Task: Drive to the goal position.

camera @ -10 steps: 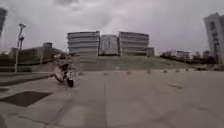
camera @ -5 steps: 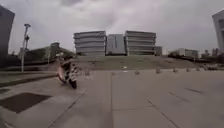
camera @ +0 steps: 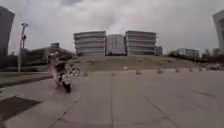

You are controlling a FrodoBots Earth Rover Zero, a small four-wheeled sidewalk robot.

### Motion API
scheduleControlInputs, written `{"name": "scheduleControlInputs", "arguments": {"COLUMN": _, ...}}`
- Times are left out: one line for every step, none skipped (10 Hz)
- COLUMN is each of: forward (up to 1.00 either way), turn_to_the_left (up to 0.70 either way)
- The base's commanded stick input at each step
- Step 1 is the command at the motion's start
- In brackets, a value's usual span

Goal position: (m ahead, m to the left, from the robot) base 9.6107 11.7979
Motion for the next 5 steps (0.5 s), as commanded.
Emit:
{"name": "scheduleControlInputs", "arguments": {"forward": 0.70, "turn_to_the_left": -0.01}}
{"name": "scheduleControlInputs", "arguments": {"forward": 0.70, "turn_to_the_left": -0.01}}
{"name": "scheduleControlInputs", "arguments": {"forward": 0.70, "turn_to_the_left": -0.01}}
{"name": "scheduleControlInputs", "arguments": {"forward": 0.70, "turn_to_the_left": -0.01}}
{"name": "scheduleControlInputs", "arguments": {"forward": 0.70, "turn_to_the_left": -0.01}}
